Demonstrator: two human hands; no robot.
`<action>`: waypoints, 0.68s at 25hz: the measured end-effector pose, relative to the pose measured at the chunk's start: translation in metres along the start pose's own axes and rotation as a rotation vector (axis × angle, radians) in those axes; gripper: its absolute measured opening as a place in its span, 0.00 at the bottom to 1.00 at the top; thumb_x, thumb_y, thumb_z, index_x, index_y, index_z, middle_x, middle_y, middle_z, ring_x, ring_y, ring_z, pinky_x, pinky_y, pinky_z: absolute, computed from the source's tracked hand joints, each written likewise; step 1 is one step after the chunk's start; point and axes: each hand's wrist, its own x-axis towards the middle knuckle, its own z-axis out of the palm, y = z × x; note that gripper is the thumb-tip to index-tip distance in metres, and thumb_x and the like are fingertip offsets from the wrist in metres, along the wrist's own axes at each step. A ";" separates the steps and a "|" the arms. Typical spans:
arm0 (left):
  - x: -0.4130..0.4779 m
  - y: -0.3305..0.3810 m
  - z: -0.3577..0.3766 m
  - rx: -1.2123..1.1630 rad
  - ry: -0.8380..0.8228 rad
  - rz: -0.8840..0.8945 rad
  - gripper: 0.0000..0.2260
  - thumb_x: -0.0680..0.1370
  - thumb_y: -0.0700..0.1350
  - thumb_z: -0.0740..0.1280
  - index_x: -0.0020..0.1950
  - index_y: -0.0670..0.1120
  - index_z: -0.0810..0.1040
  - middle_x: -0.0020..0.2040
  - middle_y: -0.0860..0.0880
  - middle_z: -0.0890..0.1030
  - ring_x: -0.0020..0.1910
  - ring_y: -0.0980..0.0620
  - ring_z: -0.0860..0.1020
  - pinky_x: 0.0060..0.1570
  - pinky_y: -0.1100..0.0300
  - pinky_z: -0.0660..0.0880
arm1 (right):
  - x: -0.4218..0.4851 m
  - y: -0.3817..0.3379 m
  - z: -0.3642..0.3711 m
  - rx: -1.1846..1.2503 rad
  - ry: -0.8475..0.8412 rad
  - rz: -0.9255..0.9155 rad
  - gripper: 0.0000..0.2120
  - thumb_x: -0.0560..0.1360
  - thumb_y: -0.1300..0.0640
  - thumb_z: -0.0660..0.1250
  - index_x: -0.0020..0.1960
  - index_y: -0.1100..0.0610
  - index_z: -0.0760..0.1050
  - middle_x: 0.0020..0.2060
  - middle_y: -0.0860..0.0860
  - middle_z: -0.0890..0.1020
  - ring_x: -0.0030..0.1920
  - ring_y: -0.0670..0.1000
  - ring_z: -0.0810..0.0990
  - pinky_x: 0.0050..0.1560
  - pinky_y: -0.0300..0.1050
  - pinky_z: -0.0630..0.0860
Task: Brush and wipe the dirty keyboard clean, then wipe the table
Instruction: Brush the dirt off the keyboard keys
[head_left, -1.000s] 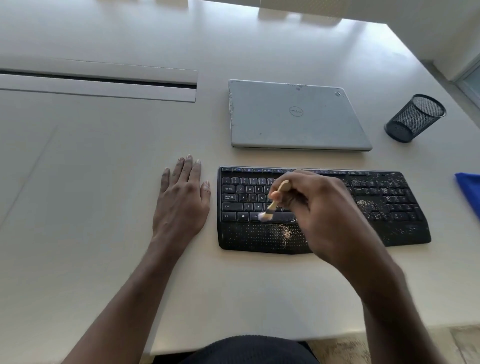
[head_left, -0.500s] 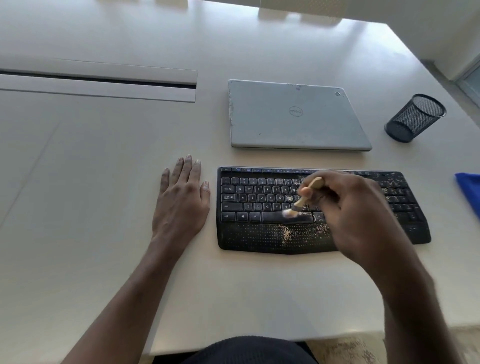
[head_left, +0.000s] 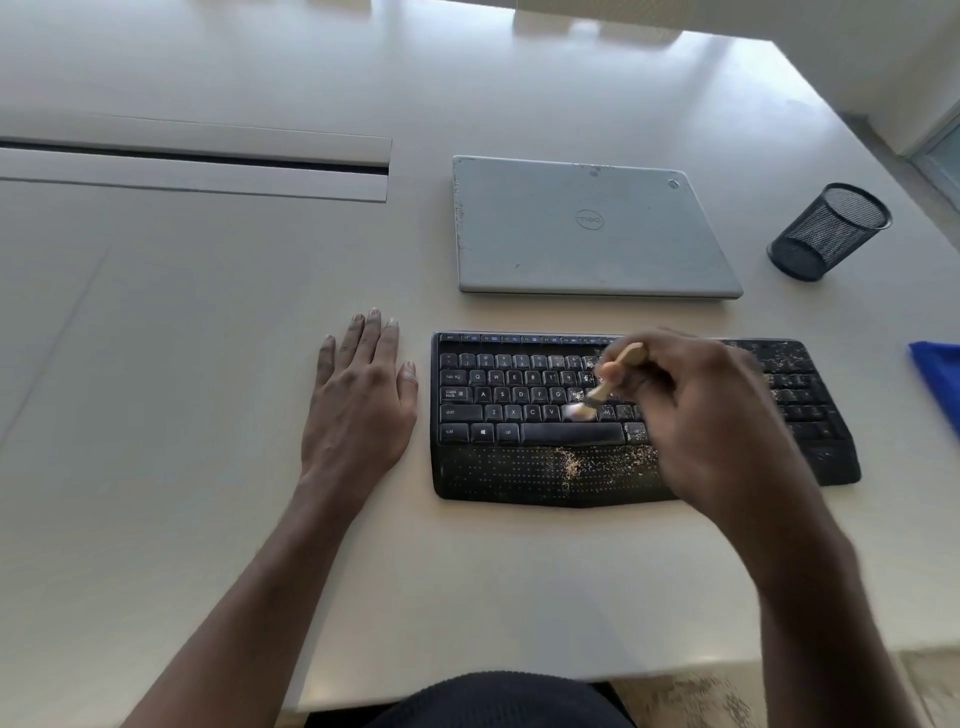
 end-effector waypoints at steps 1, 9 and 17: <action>0.000 0.000 0.000 -0.001 0.001 0.000 0.25 0.86 0.49 0.57 0.83 0.43 0.63 0.84 0.43 0.61 0.84 0.48 0.56 0.83 0.46 0.50 | 0.000 -0.007 0.008 0.073 -0.052 -0.017 0.05 0.79 0.62 0.70 0.51 0.56 0.85 0.42 0.45 0.84 0.40 0.35 0.81 0.40 0.23 0.72; 0.000 0.000 0.000 -0.003 0.001 0.003 0.25 0.86 0.49 0.56 0.83 0.43 0.62 0.84 0.43 0.61 0.84 0.47 0.56 0.83 0.46 0.50 | 0.002 0.007 0.004 -0.025 -0.064 0.059 0.06 0.81 0.61 0.68 0.49 0.54 0.83 0.43 0.47 0.83 0.36 0.35 0.78 0.34 0.18 0.67; 0.000 0.000 0.000 -0.004 -0.002 0.000 0.25 0.86 0.49 0.56 0.83 0.43 0.62 0.84 0.43 0.61 0.84 0.48 0.56 0.83 0.47 0.49 | -0.022 -0.011 0.029 0.122 -0.106 -0.062 0.06 0.81 0.56 0.69 0.48 0.53 0.83 0.37 0.43 0.82 0.38 0.38 0.80 0.39 0.30 0.72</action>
